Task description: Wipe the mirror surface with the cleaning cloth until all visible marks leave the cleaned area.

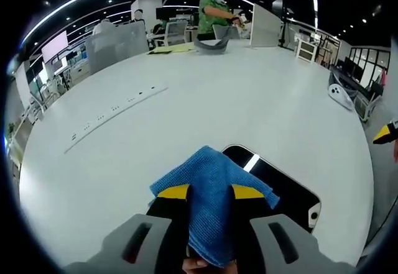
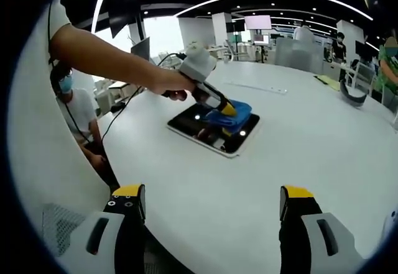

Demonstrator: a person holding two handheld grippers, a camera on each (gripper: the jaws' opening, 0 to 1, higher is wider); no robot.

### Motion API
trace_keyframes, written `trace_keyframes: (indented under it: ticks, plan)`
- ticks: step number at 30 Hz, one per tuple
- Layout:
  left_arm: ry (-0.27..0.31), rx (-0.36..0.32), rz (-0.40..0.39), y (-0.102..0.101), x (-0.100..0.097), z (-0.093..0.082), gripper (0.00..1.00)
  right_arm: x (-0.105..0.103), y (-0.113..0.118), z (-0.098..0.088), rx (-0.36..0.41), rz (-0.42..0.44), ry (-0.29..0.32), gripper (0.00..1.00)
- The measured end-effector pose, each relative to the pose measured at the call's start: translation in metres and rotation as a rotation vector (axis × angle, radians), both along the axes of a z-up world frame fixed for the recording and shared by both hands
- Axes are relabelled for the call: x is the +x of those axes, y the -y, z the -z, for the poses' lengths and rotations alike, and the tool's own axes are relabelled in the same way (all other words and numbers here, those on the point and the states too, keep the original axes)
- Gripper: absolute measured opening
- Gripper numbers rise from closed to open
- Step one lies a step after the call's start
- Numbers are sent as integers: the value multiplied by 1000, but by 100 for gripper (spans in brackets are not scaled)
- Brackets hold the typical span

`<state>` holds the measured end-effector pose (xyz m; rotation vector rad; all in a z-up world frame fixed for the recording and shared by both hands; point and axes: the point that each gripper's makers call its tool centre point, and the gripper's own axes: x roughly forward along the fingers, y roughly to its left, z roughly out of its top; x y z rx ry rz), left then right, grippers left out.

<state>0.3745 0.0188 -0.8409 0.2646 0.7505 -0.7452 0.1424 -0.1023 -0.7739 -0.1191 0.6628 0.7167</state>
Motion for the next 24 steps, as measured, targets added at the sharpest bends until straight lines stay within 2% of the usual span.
trace_keyframes:
  ticks: [24]
  plan:
    - [-24, -17, -23, 14, 0, -1, 24, 0, 2, -1, 2, 5, 8, 89]
